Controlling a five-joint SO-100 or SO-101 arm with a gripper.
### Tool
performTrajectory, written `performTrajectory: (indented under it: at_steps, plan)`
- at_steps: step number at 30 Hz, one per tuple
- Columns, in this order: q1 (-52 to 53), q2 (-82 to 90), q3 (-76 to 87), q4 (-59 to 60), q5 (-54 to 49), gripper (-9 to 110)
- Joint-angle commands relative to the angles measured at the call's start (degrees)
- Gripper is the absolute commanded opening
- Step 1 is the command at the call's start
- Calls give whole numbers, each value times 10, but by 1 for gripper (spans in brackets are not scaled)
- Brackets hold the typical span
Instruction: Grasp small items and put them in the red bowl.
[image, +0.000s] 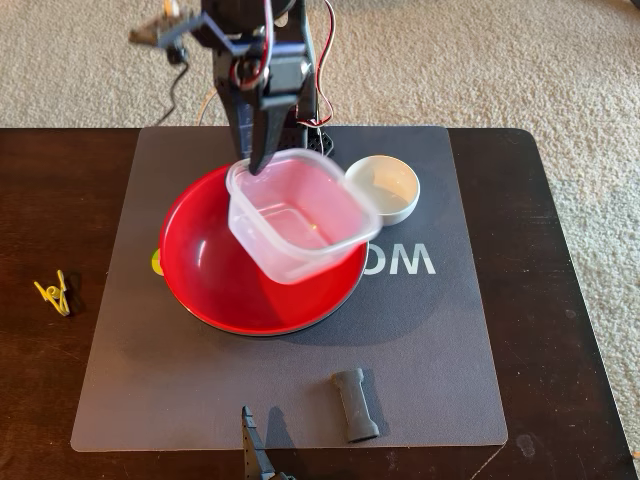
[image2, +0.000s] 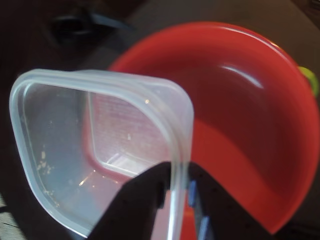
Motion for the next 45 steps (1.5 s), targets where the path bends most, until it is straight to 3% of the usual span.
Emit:
performTrajectory:
  at_steps: [1, 5, 9, 12, 19, 27, 37, 45]
  plan:
    - [96, 110, 231, -66, 76, 0]
    - [151, 119, 344, -150, 112, 6]
    - [150, 80, 327, -148, 125, 28]
    - [127, 70, 272, -126, 102, 29]
    - [64, -190, -106, -24, -37, 29]
    - [54, -567, -553, 24, -100, 29]
    - [46, -1081, -1121, 16, 112, 30]
    - [0, -1171, -1144, -36, 237, 33]
